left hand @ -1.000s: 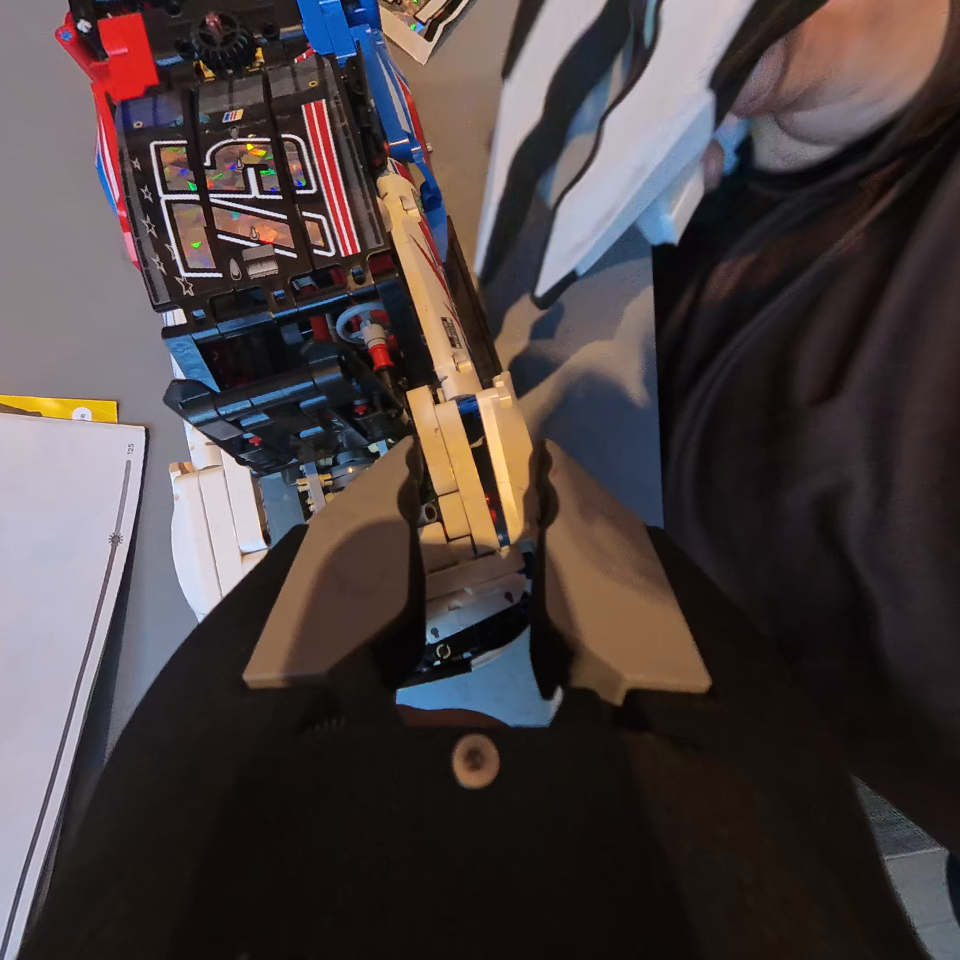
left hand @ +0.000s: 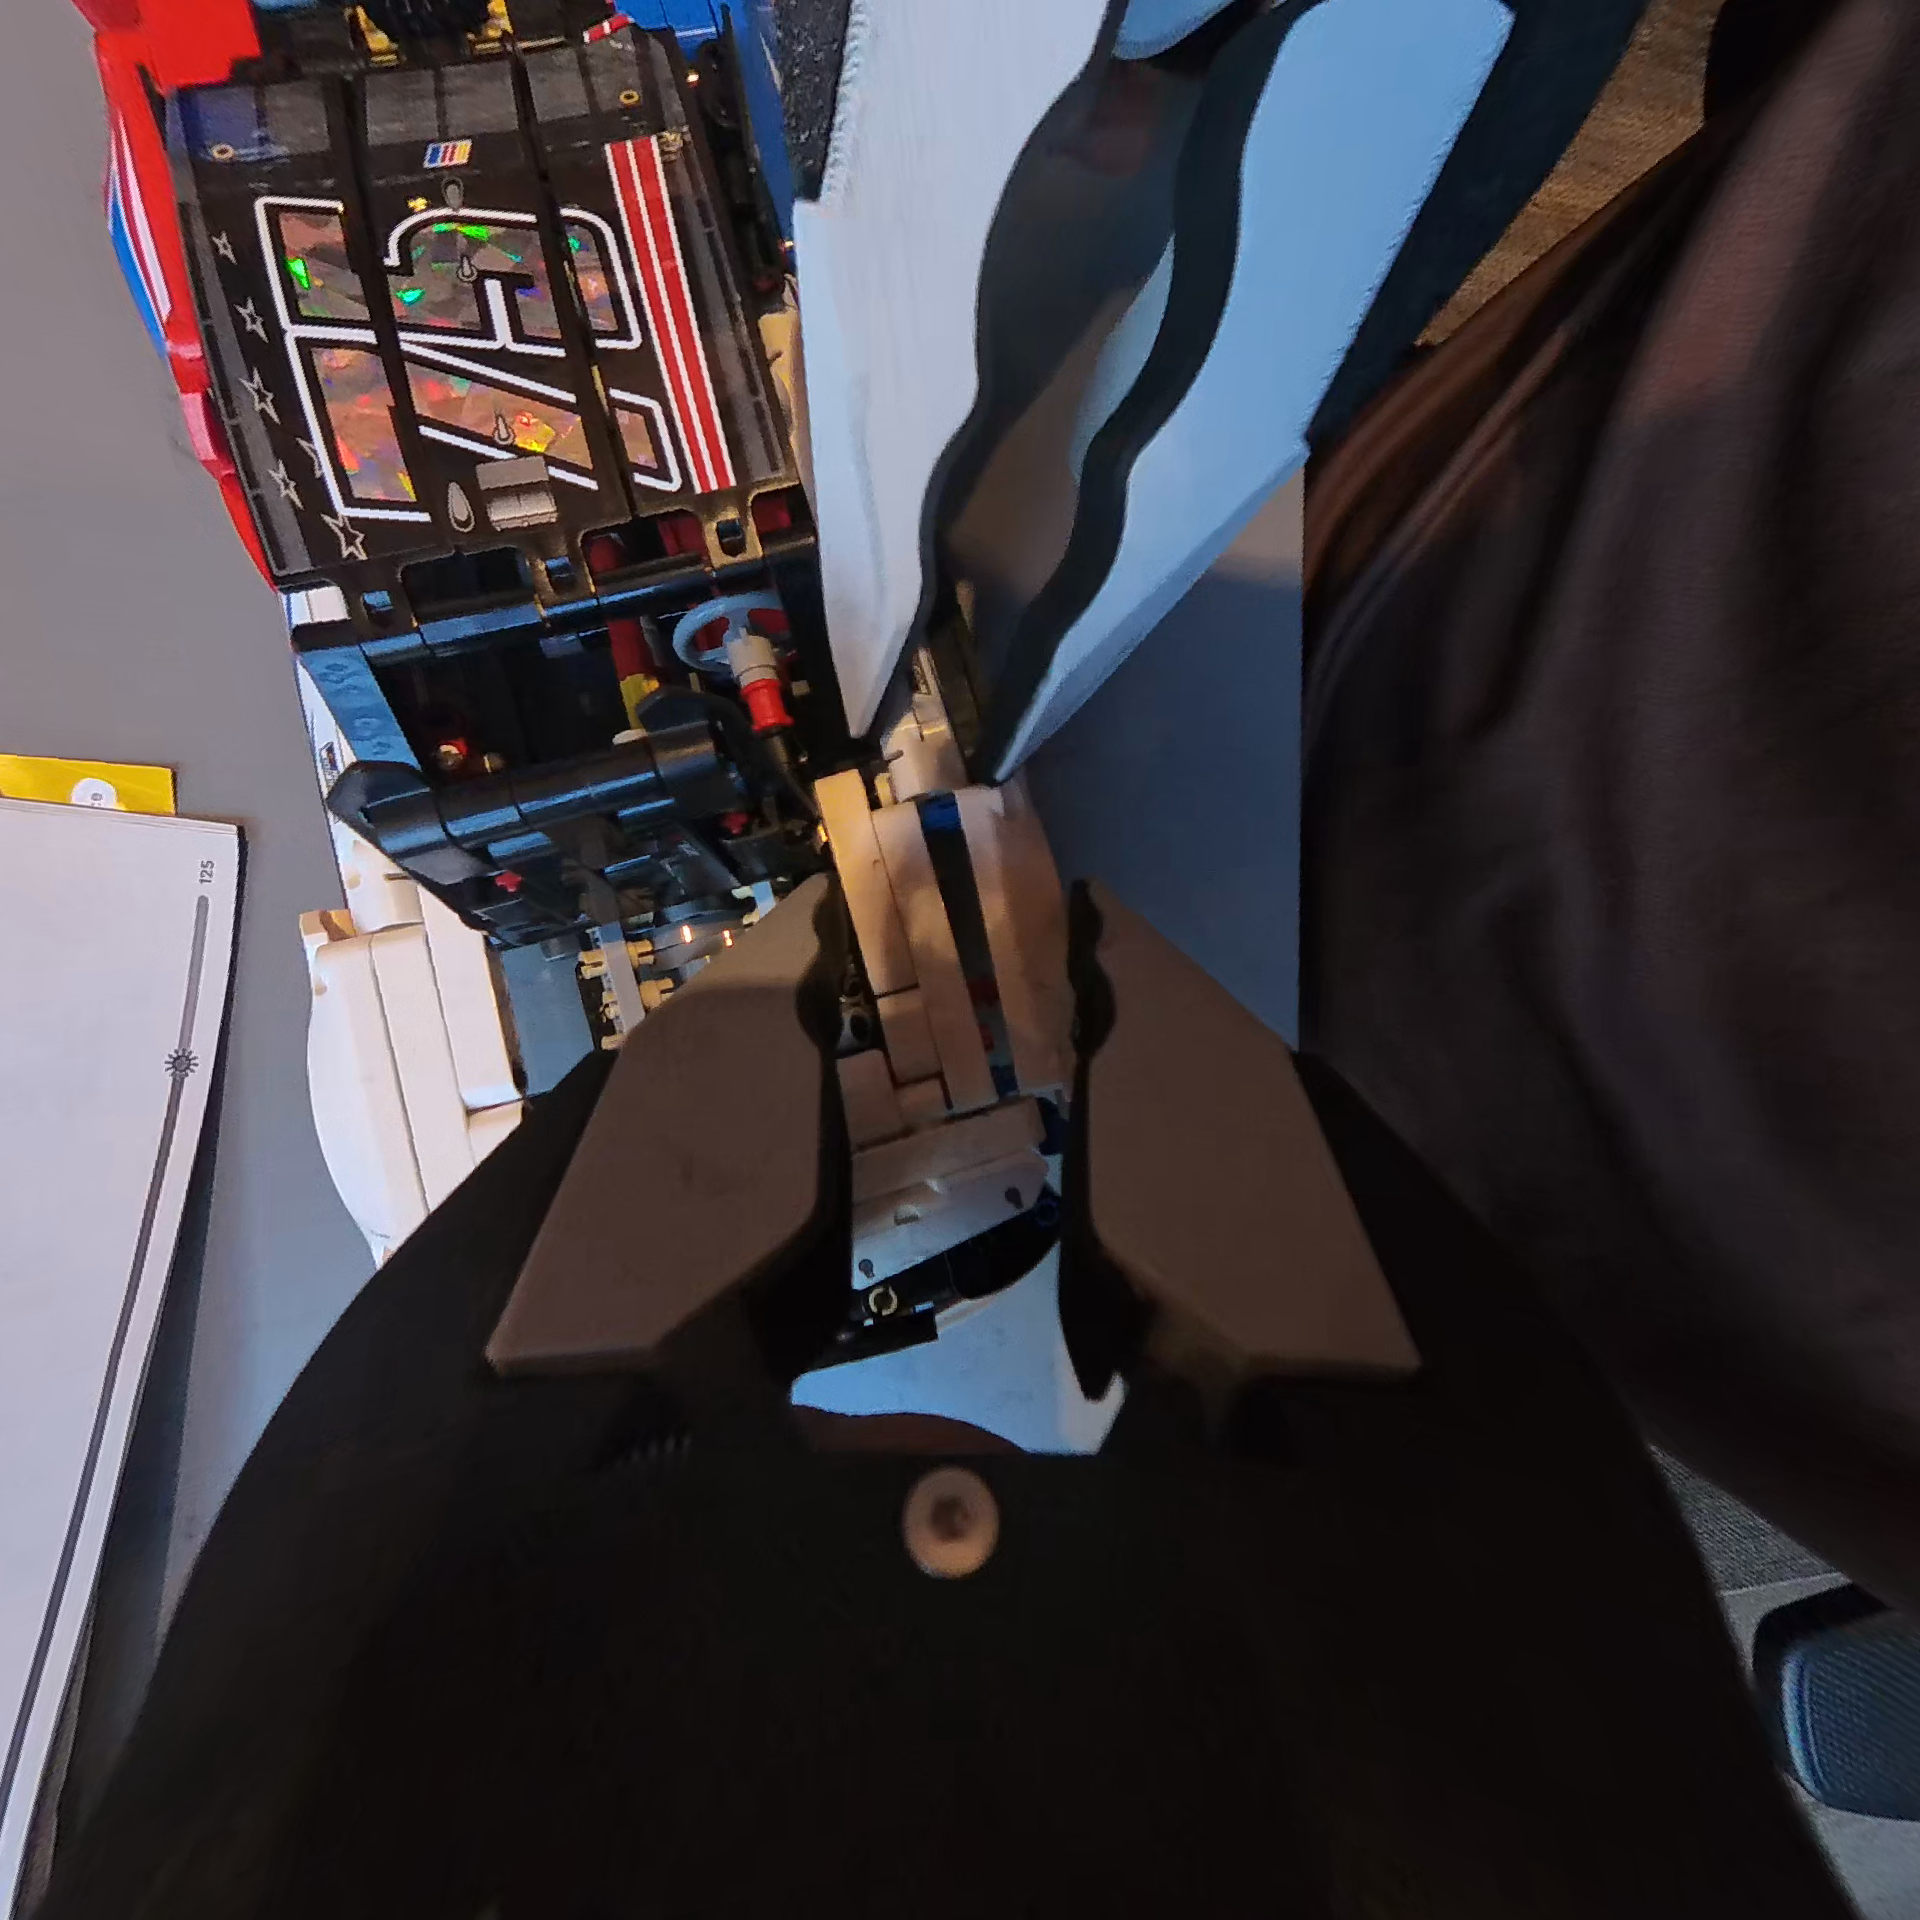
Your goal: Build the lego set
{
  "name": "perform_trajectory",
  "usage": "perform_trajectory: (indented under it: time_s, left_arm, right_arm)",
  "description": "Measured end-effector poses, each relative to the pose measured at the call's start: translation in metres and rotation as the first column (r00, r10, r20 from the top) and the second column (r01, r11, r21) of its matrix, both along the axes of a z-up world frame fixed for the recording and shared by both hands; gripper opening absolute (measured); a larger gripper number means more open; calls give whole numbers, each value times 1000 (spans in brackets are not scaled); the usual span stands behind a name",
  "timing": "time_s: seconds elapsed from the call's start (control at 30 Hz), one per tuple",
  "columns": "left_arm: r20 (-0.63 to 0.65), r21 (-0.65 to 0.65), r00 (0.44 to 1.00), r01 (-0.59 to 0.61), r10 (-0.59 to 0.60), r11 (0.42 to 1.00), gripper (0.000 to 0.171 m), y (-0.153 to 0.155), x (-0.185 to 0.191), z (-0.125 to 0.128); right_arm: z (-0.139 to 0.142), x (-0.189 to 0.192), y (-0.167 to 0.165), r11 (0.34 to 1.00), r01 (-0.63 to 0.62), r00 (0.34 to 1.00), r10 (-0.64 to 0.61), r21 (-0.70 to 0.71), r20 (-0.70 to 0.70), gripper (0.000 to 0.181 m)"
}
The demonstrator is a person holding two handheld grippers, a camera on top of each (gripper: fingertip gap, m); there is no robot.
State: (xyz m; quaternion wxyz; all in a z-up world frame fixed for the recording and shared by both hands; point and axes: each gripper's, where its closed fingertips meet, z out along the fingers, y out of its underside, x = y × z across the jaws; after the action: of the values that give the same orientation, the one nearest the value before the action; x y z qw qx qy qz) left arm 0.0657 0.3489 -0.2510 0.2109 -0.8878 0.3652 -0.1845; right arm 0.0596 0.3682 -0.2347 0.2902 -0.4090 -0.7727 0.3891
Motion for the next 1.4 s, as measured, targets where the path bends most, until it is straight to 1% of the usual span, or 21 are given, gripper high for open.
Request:
perform_trajectory:
  time_s: [0.33,0.4,0.97,1.1,1.27,1.4]
  left_arm:
    - [12,2,1000,-2,2,1000,40,0,-1,0]
    - [12,0,1000,-3,3,1000,40,1,-1,0]
    - [-6,-5,1000,-5,5,1000,40,1,-3,-1]
    - [-15,3,1000,-7,7,1000,40,2,-3,-2]
    - [-45,21,999,-1,2,1000,39,3,-4,-4]
    - [-55,19,998,-1,2,1000,38,2,-6,-4]
  right_arm:
    - [1,0,0,1000,-2,1000,2,17,6,21]
    - [1,1,-2,1000,-9,1000,9,21,6,19]
    - [-1,4,-3,999,-5,1000,4,34,10,20]
    - [0,3,-2,999,10,1000,-10,44,14,23]
    - [-2,4,-4,999,-2,999,0,48,38,17]
    - [-2,4,-4,998,-4,999,2,58,42,16]
